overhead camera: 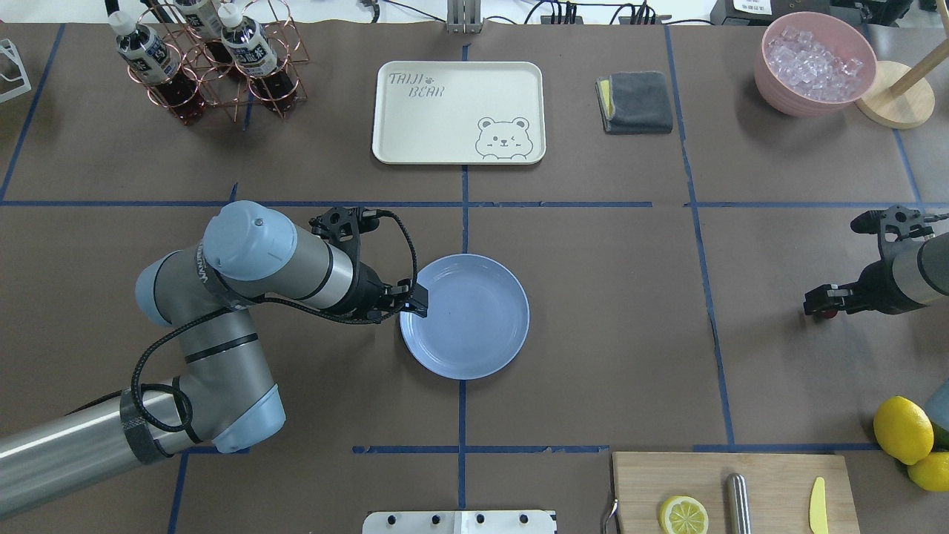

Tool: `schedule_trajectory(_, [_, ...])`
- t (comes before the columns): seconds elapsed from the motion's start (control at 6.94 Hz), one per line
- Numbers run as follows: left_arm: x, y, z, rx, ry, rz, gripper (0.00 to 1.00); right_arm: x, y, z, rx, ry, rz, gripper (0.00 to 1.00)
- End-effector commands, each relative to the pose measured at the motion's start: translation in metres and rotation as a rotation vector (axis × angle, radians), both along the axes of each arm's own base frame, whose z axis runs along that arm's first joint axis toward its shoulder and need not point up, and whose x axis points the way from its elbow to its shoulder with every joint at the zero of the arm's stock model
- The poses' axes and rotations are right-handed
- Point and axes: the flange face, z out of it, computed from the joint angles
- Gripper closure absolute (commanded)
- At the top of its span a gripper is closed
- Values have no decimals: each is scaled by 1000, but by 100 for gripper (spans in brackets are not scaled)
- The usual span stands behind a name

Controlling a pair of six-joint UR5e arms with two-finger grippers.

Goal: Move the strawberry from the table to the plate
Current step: 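Hold the plate with the left gripper while the right arm reaches toward the strawberry, then grasp the red strawberry with the right gripper and lift it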

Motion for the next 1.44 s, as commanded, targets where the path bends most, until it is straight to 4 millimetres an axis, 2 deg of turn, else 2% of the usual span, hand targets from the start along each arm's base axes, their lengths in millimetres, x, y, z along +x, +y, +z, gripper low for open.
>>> schedule_trajectory(0.0, [-1, -1, 0, 0, 0, -1, 17, 0, 0, -2, 1, -4, -1, 96])
schedule_trajectory(0.14, [-1, -1, 0, 0, 0, -1, 17, -1, 1, -3, -2, -9, -3, 100])
schedule_trajectory(0.29, [-4, 0, -5, 6, 10, -3, 17, -2, -1, -21, -11, -35, 20, 100])
schedule_trajectory(0.43, [-18, 0, -7, 13, 20, -13, 17, -10, -1, -61, -53, -98, 64, 100])
schedule_trajectory(0.58, [-48, -11, 3, 20, 19, -43, 17, -37, -10, -118, -125, -209, 105, 100])
schedule_trajectory(0.72, [-78, -31, 15, 45, 4, -79, 17, -95, -13, -174, -178, -288, 129, 100])
schedule_trajectory(0.86, [-94, -48, 24, 97, -19, -93, 17, -147, -14, -239, -219, -352, 160, 100])
schedule_trajectory(1.01, [-110, -56, 39, 95, -39, -110, 17, -213, 1, -308, -266, -355, 180, 100])
schedule_trajectory(1.15, [-125, -62, 56, 75, -58, -120, 17, -269, 11, -365, -252, -330, 223, 100])
schedule_trajectory(1.3, [-134, -66, 61, 64, -58, -121, 17, -323, -2, -400, -283, -297, 270, 100])
